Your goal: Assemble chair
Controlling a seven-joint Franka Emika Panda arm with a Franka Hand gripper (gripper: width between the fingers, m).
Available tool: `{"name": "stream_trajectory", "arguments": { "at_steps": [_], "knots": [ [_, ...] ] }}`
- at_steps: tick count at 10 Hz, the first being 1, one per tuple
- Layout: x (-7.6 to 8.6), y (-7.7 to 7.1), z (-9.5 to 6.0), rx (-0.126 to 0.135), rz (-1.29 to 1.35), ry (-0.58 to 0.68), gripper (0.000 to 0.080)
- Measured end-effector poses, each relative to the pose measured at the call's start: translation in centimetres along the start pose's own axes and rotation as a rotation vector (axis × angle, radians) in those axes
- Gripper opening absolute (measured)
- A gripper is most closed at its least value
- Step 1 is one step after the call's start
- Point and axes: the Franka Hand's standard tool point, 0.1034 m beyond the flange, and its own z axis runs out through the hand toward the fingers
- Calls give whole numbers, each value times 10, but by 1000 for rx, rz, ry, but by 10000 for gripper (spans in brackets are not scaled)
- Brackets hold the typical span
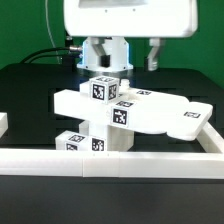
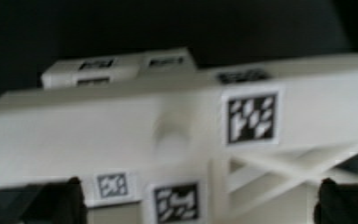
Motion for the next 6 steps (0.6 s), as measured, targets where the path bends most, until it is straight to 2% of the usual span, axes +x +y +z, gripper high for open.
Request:
{"name": "stream_trajectory", "arguments": {
  "at_steps": [1,2,4,6],
  "knots": [
    [-37,-9,3,27,-117,32,649],
    [-71,-10,11,28,-157,19,649],
    [-63,-10,10,27,-154,20,649],
    [-70,-13,13,20,-178,19,649]
  ]
}}
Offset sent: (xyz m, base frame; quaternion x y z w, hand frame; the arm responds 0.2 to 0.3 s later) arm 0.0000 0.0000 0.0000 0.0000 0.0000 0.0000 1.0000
